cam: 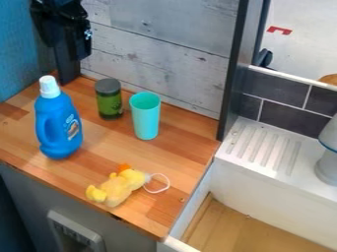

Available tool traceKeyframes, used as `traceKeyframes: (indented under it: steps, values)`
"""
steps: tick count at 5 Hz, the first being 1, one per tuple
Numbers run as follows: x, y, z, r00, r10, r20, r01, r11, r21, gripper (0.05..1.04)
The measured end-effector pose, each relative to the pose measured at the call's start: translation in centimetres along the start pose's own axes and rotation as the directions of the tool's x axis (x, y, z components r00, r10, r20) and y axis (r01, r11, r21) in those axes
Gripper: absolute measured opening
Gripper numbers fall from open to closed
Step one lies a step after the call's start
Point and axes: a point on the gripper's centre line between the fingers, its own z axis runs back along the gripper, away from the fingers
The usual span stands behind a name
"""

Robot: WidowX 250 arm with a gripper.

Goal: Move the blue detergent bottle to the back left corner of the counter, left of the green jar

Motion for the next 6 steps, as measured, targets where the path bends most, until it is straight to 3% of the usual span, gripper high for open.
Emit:
traceKeyframes:
  steps: [1, 2, 4, 5, 6]
  values:
    - [-0.3, -0.2, -1.0, 1.000, -0.001, -0.030, 0.001, 1.000, -0.019, 1.008]
    - [-0.5, 0.1, -1.6, 1.000, -0.005, -0.012, 0.005, 0.999, -0.036, 1.008]
    - [-2.0, 2.4, -1.6, 0.998, 0.064, -0.025, -0.065, 0.998, -0.014, 1.008]
    - [-2.7, 2.6, -2.0, 0.997, 0.066, -0.050, -0.069, 0.996, -0.051, 1.008]
    - [-3.1, 1.6, -2.5, 0.998, 0.028, -0.060, -0.035, 0.992, -0.121, 1.008]
